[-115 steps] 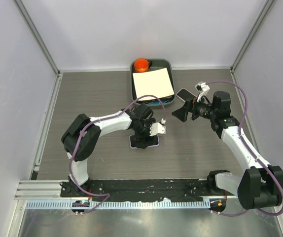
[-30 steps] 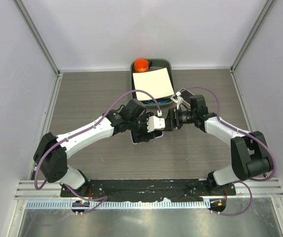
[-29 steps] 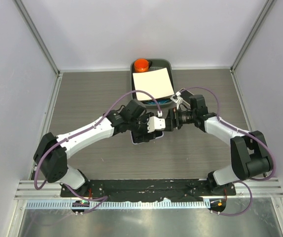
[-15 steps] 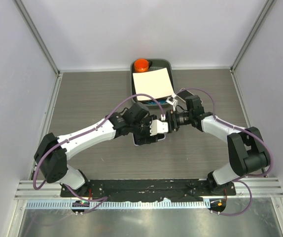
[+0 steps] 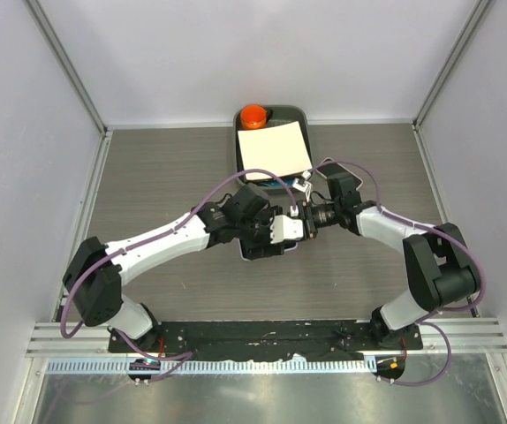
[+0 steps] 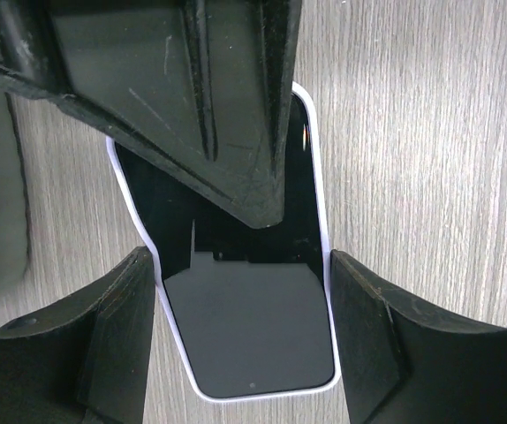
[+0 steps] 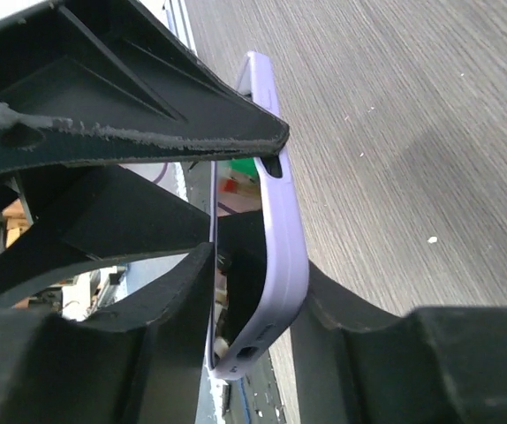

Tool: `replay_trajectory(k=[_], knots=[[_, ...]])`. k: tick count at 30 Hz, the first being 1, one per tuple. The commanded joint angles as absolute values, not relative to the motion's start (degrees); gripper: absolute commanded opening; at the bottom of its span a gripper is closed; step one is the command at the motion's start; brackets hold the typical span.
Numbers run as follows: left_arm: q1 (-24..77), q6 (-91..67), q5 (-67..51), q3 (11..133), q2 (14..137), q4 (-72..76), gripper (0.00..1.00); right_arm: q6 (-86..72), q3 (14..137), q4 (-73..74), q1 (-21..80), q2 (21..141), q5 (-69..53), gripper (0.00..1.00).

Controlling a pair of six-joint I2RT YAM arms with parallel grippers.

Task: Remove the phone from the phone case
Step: Adjust the phone.

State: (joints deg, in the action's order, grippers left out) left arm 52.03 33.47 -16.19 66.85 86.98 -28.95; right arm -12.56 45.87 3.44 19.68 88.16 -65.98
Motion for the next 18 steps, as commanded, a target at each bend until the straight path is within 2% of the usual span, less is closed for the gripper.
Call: replay_trajectory(k=[1,2,4,5,9,11,12,14,16,18], knots=[[52.6,33.8,-16.0,69.9,87.0,-24.1,0.00,-13.5,48.3,1.6,20.2,88.2,-67.9,0.37],[52.7,33.8,-16.0,69.9,87.1,-24.1,0.00,-13.5,48.3,1.4,20.2,88.0,-67.9,0.26],[52.8,33.7,-16.1,70.0,87.3,-24.1,0.00,-13.7,48.3,1.2,20.2,87.8,-67.3,0.14],[52.9,33.6,-16.2,70.0,87.4,-24.0,0.00,-13.7,48.3,1.1,20.3,87.7,-67.1,0.01],[53.1,32.5,-16.0,69.7,87.5,-23.5,0.00,-11.2,48.7,3.1,20.2,85.7,-65.0,0.01],[53.1,32.2,-15.8,69.6,87.0,-23.3,0.05,-8.7,49.3,5.5,20.1,85.1,-64.0,0.01],[53.0,31.6,-15.6,69.7,86.9,-23.3,0.15,-8.1,49.6,6.2,20.1,84.6,-63.8,0.01],[53.0,31.5,-15.3,69.9,86.1,-23.6,0.25,-6.5,50.4,7.8,19.6,83.9,-63.2,0.01],[52.9,30.6,-14.3,69.8,85.1,-23.6,0.44,-6.2,50.6,8.2,19.0,82.9,-62.8,0.01],[52.0,30.1,-14.0,69.6,83.2,-23.4,0.53,-6.2,50.6,8.3,17.8,82.1,-62.8,0.01]])
